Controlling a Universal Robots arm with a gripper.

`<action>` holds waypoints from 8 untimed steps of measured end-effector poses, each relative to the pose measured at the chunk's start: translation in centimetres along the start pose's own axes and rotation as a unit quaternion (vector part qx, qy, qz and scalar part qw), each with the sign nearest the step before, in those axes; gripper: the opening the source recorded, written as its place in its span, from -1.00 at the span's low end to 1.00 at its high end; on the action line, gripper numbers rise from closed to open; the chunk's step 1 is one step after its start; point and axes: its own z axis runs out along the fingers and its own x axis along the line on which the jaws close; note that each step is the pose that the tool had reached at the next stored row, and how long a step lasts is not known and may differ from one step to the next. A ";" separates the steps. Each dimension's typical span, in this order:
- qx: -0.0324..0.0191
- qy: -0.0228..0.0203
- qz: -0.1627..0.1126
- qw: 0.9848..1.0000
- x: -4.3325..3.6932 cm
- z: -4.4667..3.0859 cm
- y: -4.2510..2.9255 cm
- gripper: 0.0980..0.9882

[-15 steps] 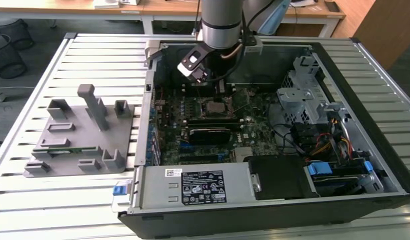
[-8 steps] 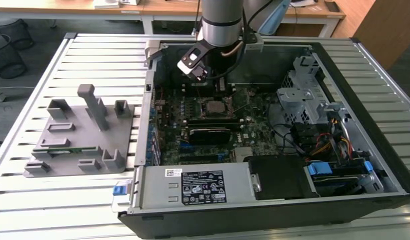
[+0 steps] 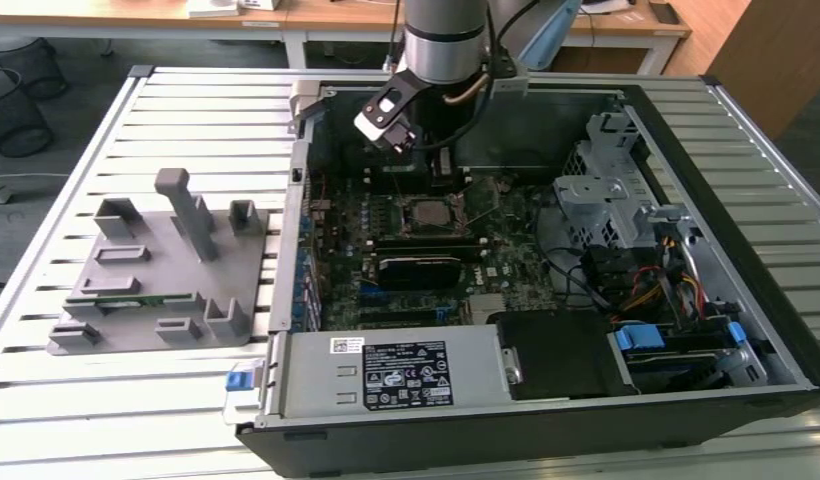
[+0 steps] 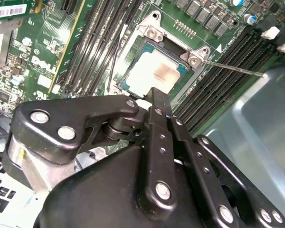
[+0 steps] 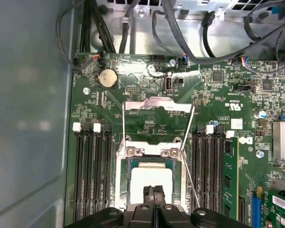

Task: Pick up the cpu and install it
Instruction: 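Close the cpu cover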

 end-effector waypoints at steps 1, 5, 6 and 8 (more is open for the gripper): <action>0.000 0.000 0.000 1.000 0.00 -0.15 0.01 -0.98; 0.001 0.000 0.000 1.000 -0.02 -0.73 0.05 -0.98; 0.001 0.000 0.000 1.000 -0.02 -0.72 0.05 -0.98; 0.002 0.000 0.000 1.000 -0.17 -0.73 0.05 -0.98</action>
